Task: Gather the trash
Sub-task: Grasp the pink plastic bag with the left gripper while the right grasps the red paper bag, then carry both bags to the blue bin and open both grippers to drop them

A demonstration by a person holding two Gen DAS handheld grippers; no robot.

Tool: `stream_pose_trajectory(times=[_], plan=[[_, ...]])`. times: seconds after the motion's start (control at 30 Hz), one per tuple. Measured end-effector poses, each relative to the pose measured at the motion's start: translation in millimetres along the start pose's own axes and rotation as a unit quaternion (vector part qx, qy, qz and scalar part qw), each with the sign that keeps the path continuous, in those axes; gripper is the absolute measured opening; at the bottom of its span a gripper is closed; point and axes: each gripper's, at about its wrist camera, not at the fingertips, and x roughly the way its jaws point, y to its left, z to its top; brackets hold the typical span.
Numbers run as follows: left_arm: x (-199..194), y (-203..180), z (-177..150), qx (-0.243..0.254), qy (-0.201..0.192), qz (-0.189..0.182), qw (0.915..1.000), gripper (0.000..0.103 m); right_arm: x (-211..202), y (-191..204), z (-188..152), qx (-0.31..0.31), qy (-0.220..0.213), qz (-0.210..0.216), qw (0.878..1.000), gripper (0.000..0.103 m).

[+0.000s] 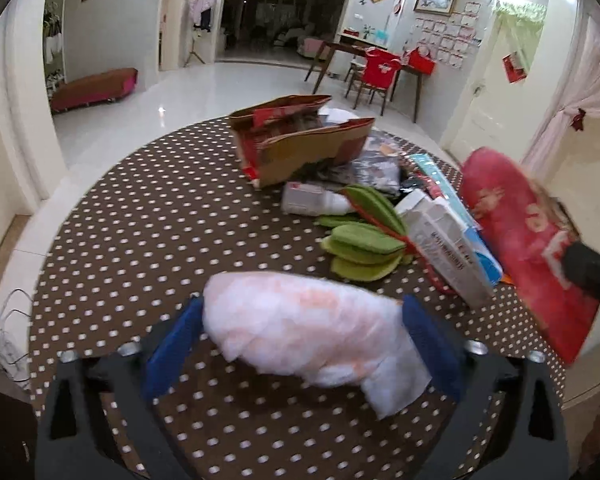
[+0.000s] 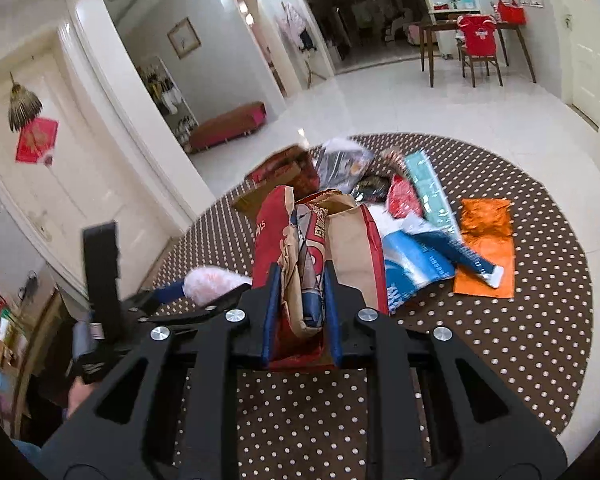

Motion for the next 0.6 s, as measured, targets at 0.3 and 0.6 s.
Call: stream_pose_trajectory(times=[0.3, 0.6], plan=[[-9, -11, 1, -0.002, -0.023, -0.033, 0.9992, 0.053, -51, -41, 7, 0.038, -0.054, -0.029, 0.997, 0.02], [-61, -51, 9, 0.047, -0.089, -0.051, 0.9937, 0.053, -90, -121, -2, 0.097, -0.078, -0.121, 0.985, 0.02]])
